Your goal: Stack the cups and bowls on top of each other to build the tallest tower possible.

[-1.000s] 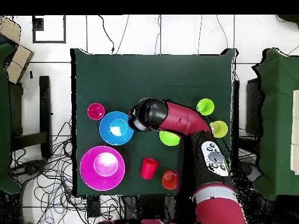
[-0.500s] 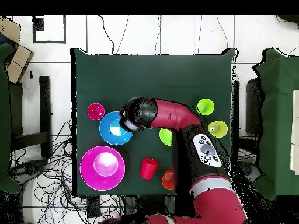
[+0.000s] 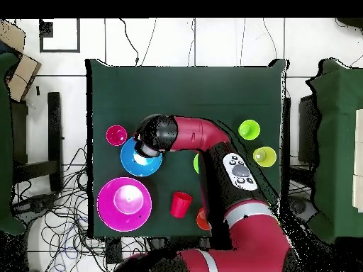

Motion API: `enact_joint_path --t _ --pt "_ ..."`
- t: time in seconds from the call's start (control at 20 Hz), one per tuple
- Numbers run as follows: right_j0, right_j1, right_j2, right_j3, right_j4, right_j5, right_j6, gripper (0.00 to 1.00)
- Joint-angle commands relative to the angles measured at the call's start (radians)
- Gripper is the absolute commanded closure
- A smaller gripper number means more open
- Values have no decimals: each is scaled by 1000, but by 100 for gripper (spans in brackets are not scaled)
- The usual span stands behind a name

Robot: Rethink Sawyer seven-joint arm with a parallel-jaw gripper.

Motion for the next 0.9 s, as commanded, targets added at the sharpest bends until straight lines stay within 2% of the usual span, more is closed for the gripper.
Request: enact_joint_path --t 0.05,0.3,0.9 --pt "-11 73 77 -62 -117 80 -230 0" --pt "-16 99 72 -51 -147 44 -203 0" --pt "-18 101 77 -41 -169 44 -167 0"
